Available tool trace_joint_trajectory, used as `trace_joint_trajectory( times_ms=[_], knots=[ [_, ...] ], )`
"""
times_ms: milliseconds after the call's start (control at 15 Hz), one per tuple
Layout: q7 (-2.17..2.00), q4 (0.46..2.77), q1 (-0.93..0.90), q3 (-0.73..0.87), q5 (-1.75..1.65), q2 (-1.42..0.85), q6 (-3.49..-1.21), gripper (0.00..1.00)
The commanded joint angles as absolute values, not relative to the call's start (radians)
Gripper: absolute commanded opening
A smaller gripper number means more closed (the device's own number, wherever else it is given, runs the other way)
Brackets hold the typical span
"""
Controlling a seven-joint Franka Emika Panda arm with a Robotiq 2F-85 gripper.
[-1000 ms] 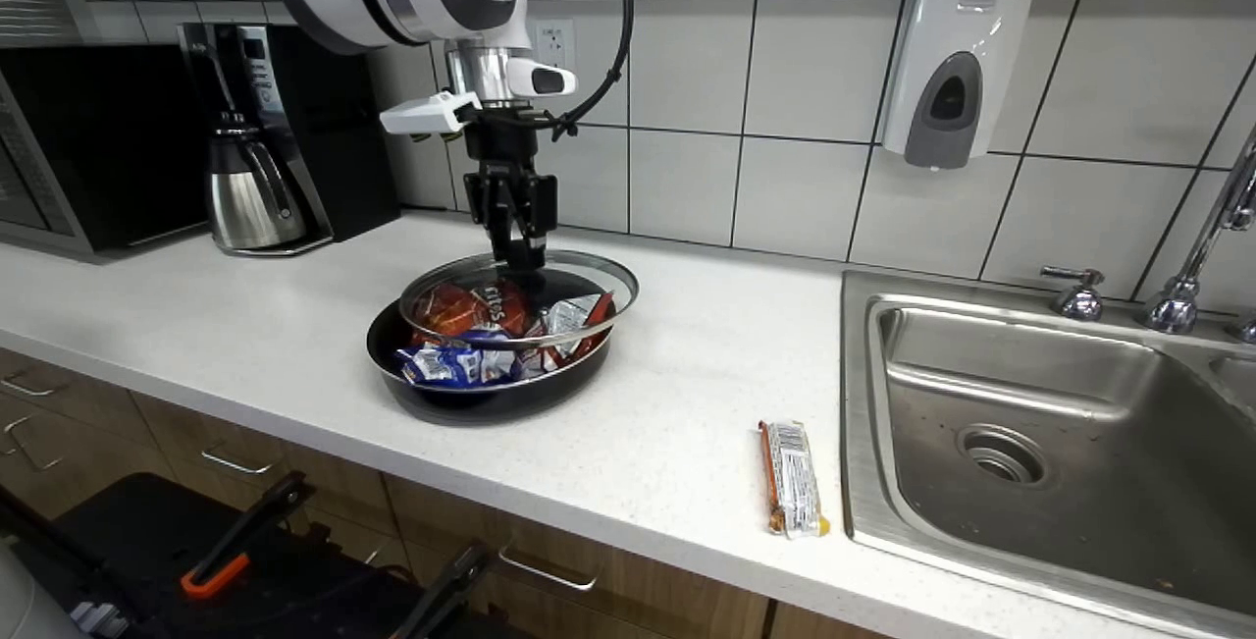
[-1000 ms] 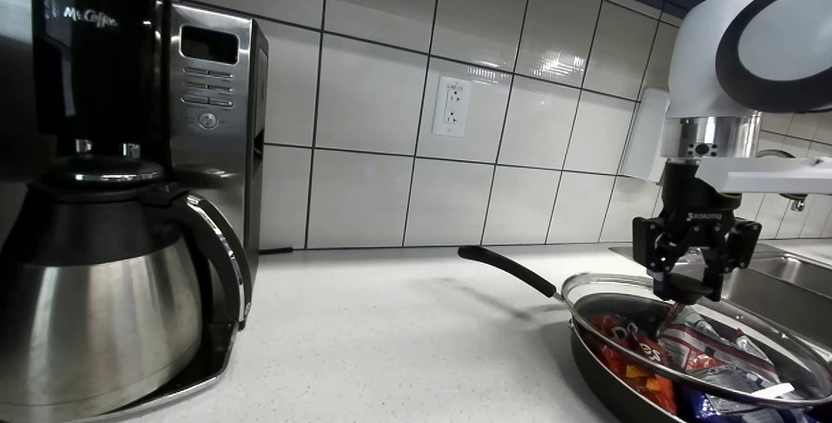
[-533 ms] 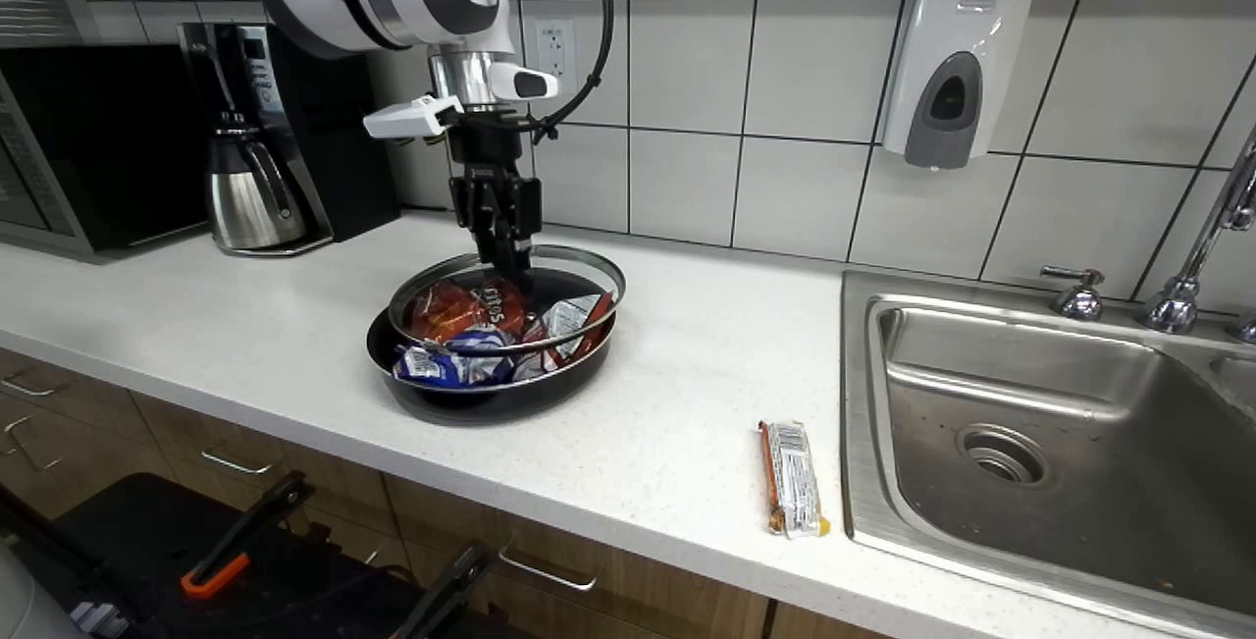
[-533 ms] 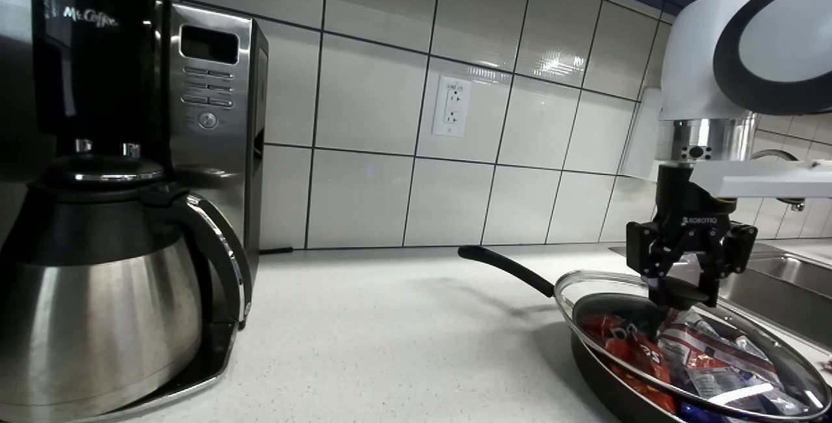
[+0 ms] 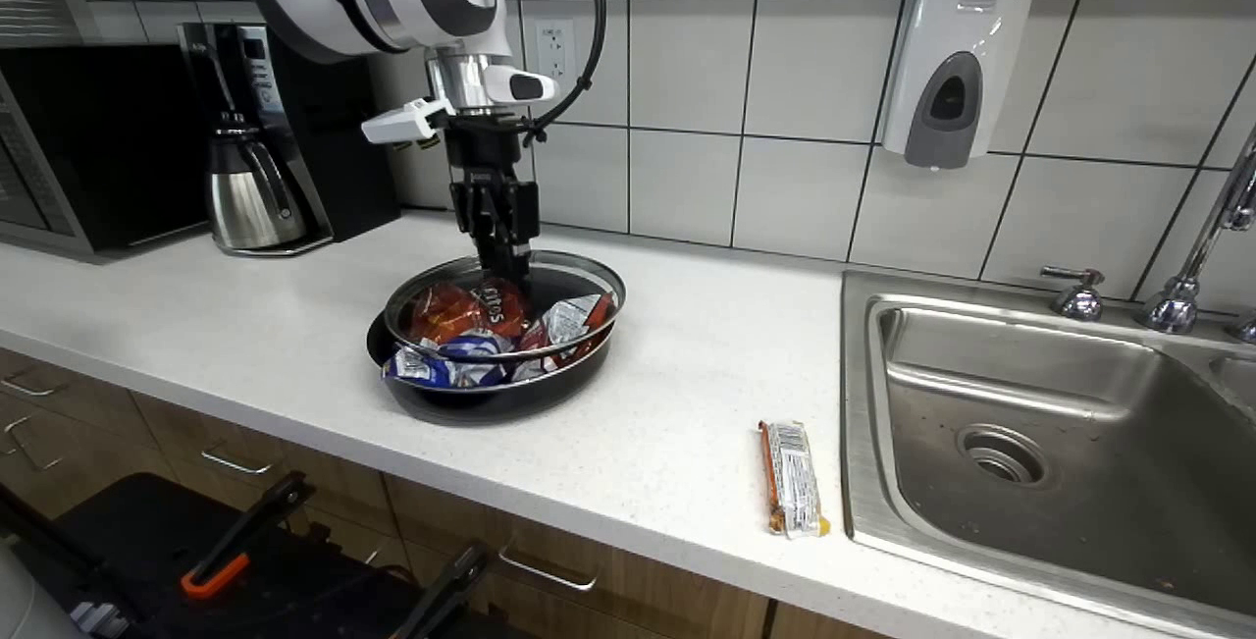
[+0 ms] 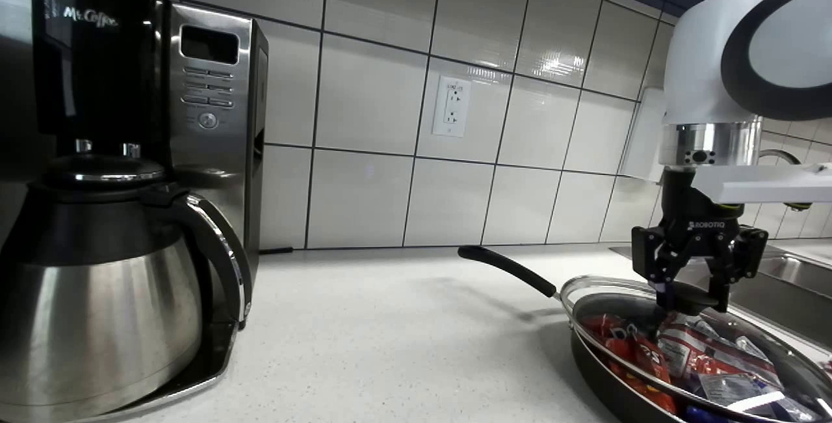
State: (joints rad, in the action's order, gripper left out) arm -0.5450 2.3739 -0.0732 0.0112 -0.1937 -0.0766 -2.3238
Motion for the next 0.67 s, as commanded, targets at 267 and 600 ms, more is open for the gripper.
trace_joint_trajectory(
  times_ms=[267,600],
  knots=[
    [-0.580,2.396,-0.071,0.004,-0.229,-0.019,-2.248,0.39],
    [-0.568,2.395,-0.074,-0.002,-0.224,-0.012,-2.223,0.39]
  ],
)
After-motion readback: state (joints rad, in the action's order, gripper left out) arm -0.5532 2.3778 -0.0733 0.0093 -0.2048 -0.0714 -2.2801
